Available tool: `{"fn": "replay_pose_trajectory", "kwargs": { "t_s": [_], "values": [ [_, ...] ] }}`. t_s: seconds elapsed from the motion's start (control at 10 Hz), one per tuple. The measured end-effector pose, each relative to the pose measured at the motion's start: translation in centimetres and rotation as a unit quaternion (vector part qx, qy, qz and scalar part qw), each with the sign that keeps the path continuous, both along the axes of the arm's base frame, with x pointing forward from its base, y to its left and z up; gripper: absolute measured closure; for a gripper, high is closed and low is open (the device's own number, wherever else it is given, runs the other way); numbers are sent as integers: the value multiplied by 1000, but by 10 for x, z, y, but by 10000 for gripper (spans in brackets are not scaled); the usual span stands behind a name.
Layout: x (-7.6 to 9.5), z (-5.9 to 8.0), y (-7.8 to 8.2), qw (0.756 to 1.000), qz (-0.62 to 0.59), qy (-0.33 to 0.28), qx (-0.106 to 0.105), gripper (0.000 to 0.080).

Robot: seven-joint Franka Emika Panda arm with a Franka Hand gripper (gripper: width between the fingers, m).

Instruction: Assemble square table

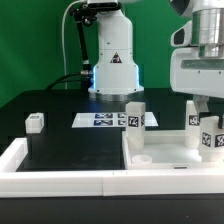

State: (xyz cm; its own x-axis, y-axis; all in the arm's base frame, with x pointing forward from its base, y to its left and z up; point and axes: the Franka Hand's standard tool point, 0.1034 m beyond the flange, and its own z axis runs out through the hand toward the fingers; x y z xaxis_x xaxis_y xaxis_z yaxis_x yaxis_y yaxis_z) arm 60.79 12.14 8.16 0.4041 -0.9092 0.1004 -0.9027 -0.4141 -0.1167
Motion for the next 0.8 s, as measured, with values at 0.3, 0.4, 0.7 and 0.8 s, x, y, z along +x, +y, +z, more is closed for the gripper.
{"fn": "replay_pose_trajectory", "kwargs": {
  "t_s": [0.3,0.4,0.7,0.8],
  "values": [
    [1,1,-2,993,117,4,-18,184],
    [2,2,-1,986,166,2,-26,157],
    [7,4,-2,952,300,-4,-50,150],
    [7,4,-3,936,348,-1,-60,150]
  ]
}}
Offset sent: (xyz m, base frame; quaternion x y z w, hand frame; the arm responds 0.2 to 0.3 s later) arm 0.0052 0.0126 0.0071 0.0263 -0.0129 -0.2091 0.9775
